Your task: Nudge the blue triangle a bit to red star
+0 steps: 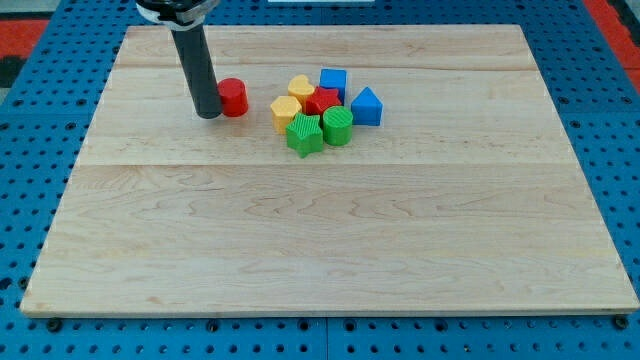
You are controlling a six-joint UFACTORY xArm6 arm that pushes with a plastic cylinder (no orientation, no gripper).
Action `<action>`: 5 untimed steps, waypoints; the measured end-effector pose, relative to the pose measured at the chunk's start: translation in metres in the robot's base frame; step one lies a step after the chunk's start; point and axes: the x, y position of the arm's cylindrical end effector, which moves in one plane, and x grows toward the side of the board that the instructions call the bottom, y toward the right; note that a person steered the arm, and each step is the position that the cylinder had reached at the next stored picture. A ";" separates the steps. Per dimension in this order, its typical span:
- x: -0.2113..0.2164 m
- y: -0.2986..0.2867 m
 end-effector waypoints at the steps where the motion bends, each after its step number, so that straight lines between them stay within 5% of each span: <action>1: -0.038 -0.025; 5: 0.007 0.079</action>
